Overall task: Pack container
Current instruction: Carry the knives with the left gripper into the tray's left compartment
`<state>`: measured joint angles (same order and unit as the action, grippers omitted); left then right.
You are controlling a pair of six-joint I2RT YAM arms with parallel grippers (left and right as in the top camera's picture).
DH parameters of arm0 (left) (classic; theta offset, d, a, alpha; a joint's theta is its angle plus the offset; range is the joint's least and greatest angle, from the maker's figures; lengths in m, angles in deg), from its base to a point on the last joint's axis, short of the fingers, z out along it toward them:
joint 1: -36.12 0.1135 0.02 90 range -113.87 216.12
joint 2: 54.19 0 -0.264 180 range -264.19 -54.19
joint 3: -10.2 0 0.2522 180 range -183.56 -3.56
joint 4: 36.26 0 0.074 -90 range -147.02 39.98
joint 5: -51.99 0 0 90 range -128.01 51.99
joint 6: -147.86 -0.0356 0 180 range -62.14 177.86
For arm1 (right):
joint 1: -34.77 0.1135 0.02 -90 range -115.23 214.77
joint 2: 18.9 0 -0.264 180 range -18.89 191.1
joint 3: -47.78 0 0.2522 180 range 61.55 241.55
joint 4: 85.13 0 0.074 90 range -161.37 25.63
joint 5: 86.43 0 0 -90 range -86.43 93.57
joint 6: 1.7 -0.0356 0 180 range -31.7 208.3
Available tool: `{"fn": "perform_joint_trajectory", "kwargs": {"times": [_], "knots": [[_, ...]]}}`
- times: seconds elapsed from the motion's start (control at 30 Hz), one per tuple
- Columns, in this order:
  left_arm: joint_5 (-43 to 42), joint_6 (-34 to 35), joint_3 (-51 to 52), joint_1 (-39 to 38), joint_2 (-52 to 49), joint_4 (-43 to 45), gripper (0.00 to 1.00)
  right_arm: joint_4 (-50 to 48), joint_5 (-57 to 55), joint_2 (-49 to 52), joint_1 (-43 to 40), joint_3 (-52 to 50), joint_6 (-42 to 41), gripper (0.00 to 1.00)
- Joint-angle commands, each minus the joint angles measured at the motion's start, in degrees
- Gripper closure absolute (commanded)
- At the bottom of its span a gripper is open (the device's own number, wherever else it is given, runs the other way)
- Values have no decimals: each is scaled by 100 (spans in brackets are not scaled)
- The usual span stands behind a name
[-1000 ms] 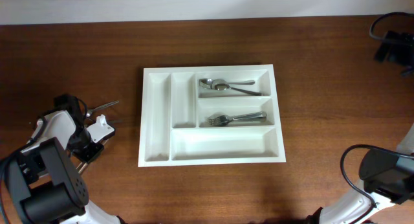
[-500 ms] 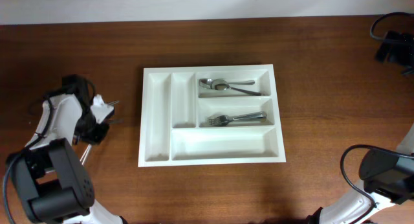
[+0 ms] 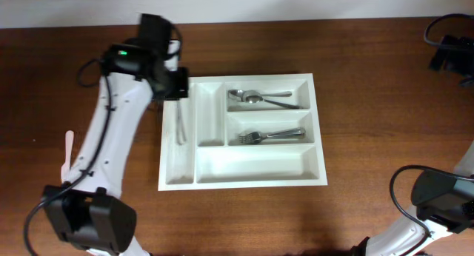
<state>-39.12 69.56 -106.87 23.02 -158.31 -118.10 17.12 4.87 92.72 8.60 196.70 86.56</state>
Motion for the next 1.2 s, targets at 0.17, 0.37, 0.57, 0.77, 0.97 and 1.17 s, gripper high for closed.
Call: {"fn": "perform_joint_trajectory", "kwargs": {"times": [0.17,0.37,0.57,0.77,0.97,1.17], "knots": [[153,433,-63,-227,-1150,74,98,63,-46,9,-9,7,-72,2],[415,293,-61,7,-1309,144,98,63,-48,9,-9,7,-72,1],[437,168,-48,103,-1440,144,98,68,-50,9,-9,7,-70,1],[431,149,11,101,-1867,120,98,68,-52,9,-9,7,-70,1],[437,149,9,101,-2059,125,82,66,-52,9,-9,7,-70,1],[494,149,-247,103,-2041,-133,66,66,-50,9,-9,7,-70,1]]}}
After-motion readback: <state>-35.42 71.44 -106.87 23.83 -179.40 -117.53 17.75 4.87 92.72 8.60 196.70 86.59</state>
